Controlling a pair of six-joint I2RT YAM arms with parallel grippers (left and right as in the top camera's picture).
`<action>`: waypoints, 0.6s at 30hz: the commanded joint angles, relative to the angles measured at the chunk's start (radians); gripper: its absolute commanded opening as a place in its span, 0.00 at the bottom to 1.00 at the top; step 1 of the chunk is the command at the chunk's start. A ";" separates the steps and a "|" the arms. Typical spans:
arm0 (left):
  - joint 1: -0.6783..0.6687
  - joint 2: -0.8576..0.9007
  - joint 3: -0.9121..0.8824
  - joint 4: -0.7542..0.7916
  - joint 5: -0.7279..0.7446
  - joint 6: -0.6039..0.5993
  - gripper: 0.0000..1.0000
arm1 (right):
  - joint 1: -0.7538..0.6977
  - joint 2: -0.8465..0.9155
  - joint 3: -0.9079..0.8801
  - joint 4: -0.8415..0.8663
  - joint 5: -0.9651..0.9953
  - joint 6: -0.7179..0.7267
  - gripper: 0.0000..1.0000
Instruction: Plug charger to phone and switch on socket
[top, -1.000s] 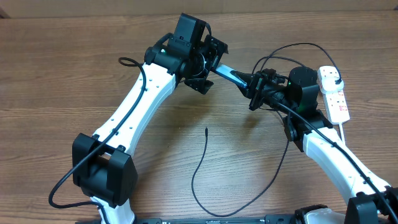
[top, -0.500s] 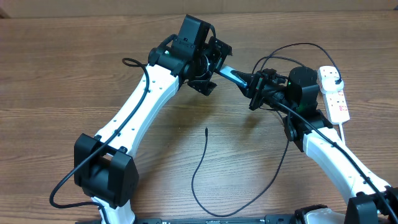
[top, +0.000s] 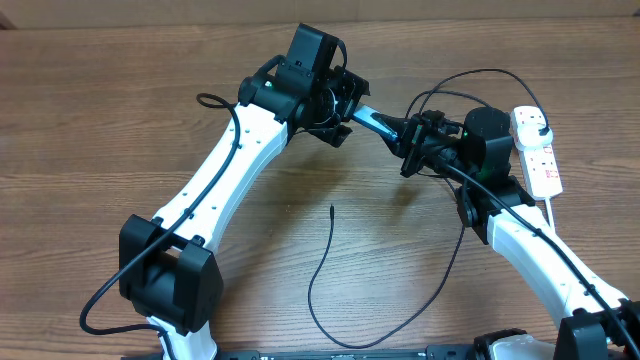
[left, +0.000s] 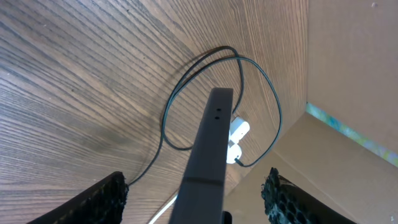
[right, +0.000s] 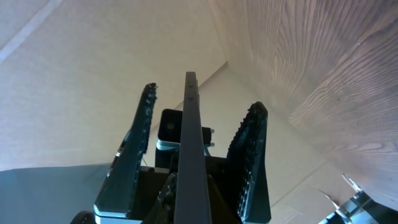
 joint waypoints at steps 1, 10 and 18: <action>-0.009 0.006 0.010 0.001 0.011 -0.005 0.67 | 0.009 -0.003 0.031 0.014 -0.020 0.138 0.04; -0.013 0.006 0.010 0.002 0.007 -0.009 0.49 | 0.010 -0.003 0.031 0.014 -0.024 0.138 0.04; -0.015 0.006 0.010 0.001 0.007 -0.009 0.41 | 0.011 -0.003 0.031 0.014 -0.027 0.138 0.04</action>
